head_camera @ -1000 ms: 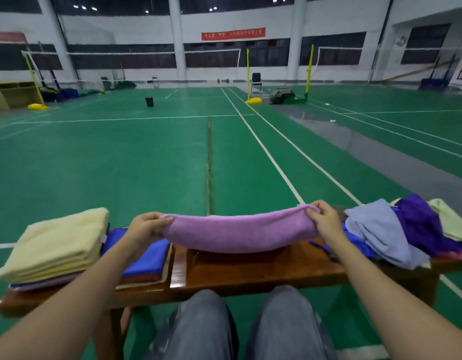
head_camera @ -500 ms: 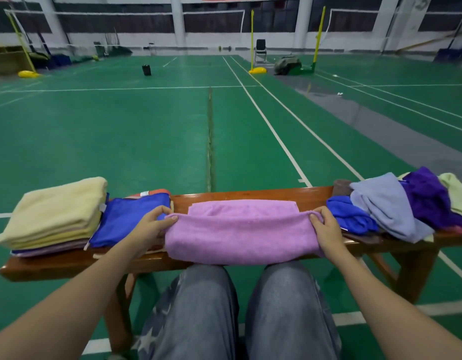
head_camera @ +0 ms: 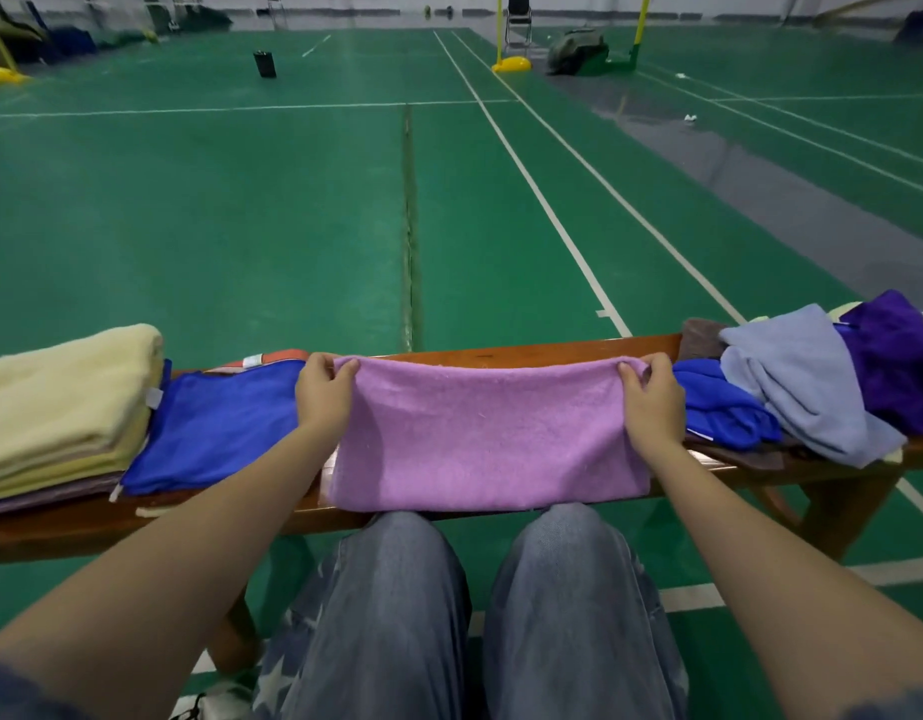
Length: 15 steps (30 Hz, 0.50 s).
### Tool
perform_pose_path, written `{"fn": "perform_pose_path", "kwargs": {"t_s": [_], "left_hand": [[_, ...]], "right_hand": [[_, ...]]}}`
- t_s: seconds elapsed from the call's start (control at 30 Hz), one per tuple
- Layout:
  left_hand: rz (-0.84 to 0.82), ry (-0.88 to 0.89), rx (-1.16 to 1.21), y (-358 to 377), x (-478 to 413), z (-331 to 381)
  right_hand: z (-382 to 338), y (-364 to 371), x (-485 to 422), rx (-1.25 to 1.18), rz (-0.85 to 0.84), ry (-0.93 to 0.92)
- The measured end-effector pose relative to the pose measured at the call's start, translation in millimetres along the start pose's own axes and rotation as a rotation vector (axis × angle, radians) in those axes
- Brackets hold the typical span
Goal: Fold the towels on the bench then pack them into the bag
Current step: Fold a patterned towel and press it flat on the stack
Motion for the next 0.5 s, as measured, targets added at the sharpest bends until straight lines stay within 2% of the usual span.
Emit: {"fn": "perform_pose_path", "kwargs": {"t_s": [0.23, 0.33, 0.5], "left_hand": [[0.021, -0.027, -0.128, 24.4, -24.9, -10.5], [-0.002, -0.036, -0.249, 37.2, -38.0, -24.0], [0.051, -0.069, -0.399, 49.3, -36.7, -33.4]], "right_hand": [[10.3, 33.6, -28.1, 0.179, -0.034, -0.016], [13.9, 46.9, -35.0, 0.287, -0.061, -0.049], [20.1, 71.2, -42.0, 0.392, -0.120, -0.077]]}}
Point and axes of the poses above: each hand's wrist, its own x-axis away from the middle knuckle, its own y-axis out of the palm, z = x × y, the point moved 10 cm from there along -x, towards the middle knuckle, and after that the axes turned 1 degree about -y, right-handed, at the moved point
